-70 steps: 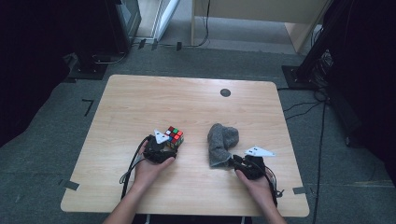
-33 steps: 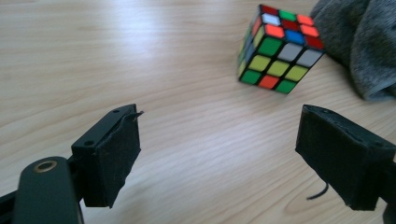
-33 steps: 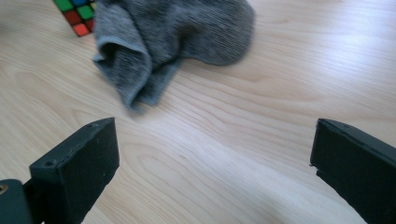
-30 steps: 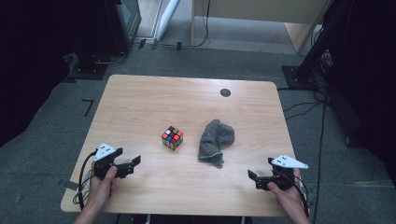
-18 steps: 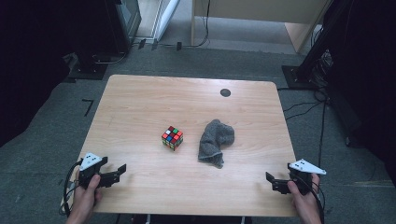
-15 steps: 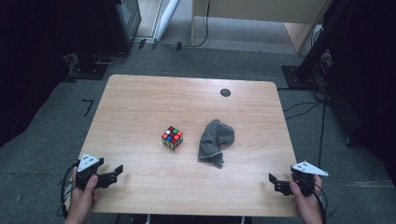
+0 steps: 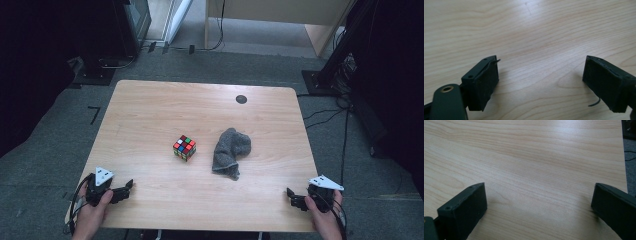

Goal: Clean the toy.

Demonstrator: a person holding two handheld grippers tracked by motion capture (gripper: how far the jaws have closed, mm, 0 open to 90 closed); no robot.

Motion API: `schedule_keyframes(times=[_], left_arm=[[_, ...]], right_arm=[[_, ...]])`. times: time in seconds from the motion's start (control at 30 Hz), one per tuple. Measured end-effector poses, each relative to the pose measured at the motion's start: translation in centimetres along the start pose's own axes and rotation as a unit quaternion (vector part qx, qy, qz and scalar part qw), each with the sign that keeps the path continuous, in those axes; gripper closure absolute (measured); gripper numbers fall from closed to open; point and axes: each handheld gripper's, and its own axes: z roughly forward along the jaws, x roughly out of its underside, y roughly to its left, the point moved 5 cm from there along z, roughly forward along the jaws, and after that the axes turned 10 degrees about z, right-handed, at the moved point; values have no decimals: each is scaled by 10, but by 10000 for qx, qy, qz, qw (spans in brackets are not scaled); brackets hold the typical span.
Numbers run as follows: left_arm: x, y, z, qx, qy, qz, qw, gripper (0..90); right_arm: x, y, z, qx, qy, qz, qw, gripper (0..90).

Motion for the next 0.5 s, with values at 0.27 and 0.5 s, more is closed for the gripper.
schedule_keyframes(times=[0.27, 0.5], left_arm=[[0, 0, 0, 14, -1, 5, 10000, 131], [0, 1, 0, 57, -17, 0, 10000, 131]], right_arm=[[0, 0, 0, 1, -34, 12, 10000, 0], [0, 0, 0, 0, -34, 13, 10000, 0]])
